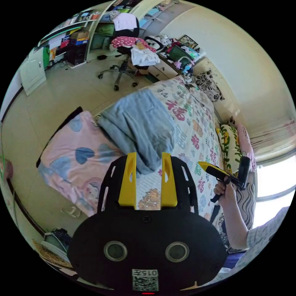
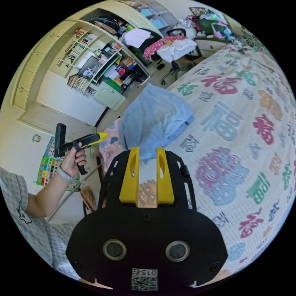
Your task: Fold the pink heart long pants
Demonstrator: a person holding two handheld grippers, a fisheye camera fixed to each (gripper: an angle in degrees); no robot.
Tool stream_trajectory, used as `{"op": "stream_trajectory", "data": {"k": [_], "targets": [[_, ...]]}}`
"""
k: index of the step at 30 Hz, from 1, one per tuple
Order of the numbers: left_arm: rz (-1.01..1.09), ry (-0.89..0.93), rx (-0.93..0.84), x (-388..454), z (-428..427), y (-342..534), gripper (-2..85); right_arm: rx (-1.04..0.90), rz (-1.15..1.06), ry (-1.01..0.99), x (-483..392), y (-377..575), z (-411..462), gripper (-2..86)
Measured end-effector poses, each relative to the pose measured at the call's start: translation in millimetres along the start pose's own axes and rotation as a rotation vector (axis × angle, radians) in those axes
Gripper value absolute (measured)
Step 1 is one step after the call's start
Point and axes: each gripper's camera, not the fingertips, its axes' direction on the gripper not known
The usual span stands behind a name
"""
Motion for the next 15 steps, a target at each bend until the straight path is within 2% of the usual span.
{"op": "stream_trajectory", "data": {"k": [2, 6, 12, 15], "targets": [[-0.027, -0.077, 0.002, -39, -22, 0, 12.6, -0.044, -0.012, -0.075, -18, -30, 45, 8.3], [-0.082, -0.212, -0.038, -120, -59, 7, 12.2, -0.173, -0.112, -0.103, -54, -60, 110, 8.3], [0.185, -0.437, -0.171, -161, -61, 9, 7.7, -0.391, -0.218, -0.104, -94, -83, 204, 8.4], [0.201, -0.400, -0.138, -183, -77, 10, 2.8, -0.466, -0.251, -0.093, -102, -90, 237, 8.5]]}}
